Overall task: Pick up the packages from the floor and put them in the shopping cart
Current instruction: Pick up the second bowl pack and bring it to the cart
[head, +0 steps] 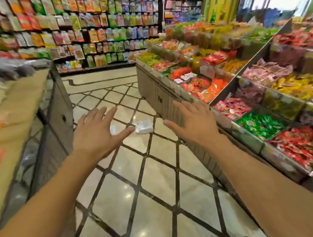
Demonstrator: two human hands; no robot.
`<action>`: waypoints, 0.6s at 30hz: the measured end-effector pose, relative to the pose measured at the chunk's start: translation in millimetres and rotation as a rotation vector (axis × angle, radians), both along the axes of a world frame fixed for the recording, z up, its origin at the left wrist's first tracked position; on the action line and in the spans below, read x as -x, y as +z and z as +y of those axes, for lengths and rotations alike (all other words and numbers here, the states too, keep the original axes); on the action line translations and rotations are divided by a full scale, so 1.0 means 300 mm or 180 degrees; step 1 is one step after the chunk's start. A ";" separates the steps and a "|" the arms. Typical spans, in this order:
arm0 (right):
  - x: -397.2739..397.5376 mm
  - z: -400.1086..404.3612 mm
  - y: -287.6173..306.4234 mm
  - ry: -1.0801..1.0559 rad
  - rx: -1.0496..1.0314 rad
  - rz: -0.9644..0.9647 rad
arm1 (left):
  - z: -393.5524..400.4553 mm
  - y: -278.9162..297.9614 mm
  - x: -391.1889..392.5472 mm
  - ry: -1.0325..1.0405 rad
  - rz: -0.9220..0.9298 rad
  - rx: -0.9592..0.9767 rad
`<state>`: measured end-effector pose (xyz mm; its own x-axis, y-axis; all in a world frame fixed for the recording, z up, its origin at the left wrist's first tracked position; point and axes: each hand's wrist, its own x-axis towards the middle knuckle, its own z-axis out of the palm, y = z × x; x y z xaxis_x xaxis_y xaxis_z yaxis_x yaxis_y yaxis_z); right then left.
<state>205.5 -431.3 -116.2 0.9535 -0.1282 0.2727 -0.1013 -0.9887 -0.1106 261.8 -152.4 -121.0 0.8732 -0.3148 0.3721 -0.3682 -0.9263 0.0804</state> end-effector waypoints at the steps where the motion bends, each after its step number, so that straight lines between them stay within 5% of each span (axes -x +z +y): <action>1: -0.068 0.019 -0.011 0.0062 0.0001 0.0006 | 0.024 -0.011 -0.049 0.0063 0.0018 0.0011; 18: -1.398 0.228 -0.094 0.0792 -0.0223 0.0049 | 0.285 -0.050 -1.125 0.0858 0.0024 0.0017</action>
<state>624.8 -362.9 -144.3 0.9620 0.0928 0.2566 0.1419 -0.9734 -0.1801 599.5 -66.8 -136.1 0.9280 -0.0686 0.3662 -0.1077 -0.9903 0.0874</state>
